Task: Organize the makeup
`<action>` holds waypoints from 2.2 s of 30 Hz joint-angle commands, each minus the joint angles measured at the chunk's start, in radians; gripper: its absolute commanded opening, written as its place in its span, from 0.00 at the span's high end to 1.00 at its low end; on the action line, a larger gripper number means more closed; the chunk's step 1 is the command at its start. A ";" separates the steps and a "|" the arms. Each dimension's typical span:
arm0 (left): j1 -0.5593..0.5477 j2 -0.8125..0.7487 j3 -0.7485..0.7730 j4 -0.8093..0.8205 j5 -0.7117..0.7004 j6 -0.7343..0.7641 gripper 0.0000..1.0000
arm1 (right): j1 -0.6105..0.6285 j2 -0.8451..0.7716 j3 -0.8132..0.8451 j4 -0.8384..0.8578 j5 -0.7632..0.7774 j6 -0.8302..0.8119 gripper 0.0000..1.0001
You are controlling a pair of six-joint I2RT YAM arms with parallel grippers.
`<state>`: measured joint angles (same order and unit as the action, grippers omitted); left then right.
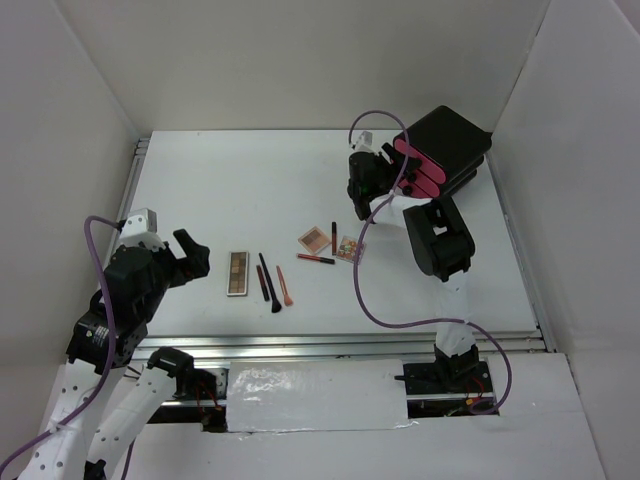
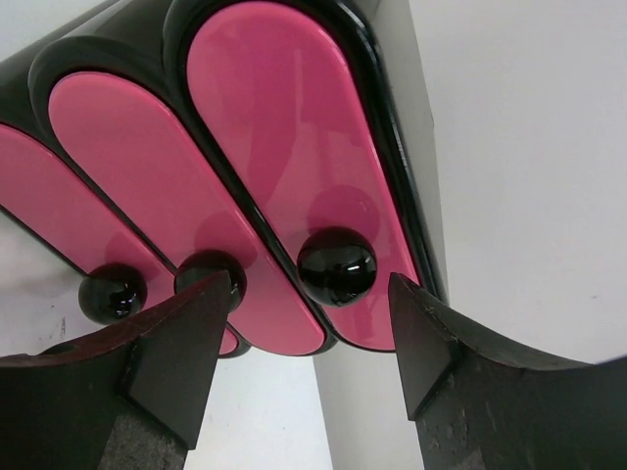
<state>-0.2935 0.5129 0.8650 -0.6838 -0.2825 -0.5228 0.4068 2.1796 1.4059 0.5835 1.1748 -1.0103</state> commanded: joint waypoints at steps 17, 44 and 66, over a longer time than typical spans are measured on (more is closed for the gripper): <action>-0.004 -0.002 0.003 0.050 0.019 0.026 0.01 | -0.026 0.026 0.039 0.124 0.019 -0.037 0.37; -0.001 -0.005 0.002 0.052 0.026 0.027 0.01 | 0.017 -0.006 0.008 0.108 0.048 0.006 0.67; -0.001 -0.019 0.000 0.052 0.025 0.026 0.01 | 0.122 -0.073 -0.039 -0.197 0.114 0.315 0.67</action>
<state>-0.2932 0.5053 0.8635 -0.6758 -0.2642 -0.5217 0.5083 2.1456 1.3834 0.4942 1.3125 -0.8364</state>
